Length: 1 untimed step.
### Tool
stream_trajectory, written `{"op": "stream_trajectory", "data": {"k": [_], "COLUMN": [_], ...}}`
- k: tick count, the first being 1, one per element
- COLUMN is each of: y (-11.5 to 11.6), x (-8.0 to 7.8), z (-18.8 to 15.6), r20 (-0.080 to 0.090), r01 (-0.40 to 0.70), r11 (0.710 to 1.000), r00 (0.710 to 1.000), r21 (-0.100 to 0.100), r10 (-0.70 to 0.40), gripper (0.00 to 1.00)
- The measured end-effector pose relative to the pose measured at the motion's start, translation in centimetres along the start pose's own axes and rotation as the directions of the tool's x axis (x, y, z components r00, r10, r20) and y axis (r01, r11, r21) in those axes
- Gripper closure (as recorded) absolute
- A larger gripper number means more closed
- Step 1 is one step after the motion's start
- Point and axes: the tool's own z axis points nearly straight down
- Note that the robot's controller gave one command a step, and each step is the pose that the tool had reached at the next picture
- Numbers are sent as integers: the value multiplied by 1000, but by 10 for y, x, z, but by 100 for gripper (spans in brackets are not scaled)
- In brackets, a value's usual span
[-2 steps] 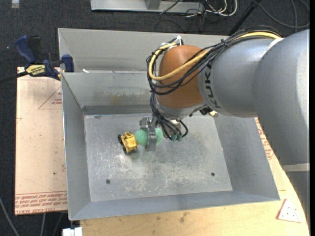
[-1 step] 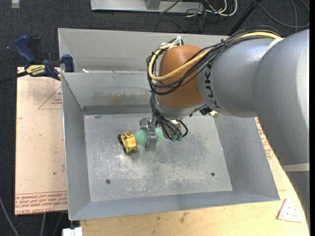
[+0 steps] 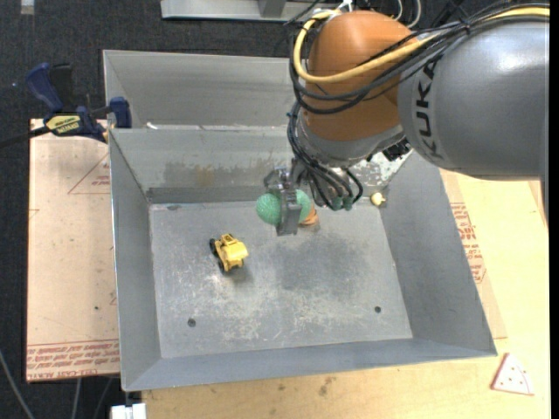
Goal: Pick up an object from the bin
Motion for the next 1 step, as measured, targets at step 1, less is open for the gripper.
{"op": "stream_trajectory", "data": {"k": [1], "y": [0], "x": [0], "z": [0], "r20": [0], "r01": [0], "r11": [1000], "r00": [1000], "r21": [0], "r10": [0], "gripper": [100]}}
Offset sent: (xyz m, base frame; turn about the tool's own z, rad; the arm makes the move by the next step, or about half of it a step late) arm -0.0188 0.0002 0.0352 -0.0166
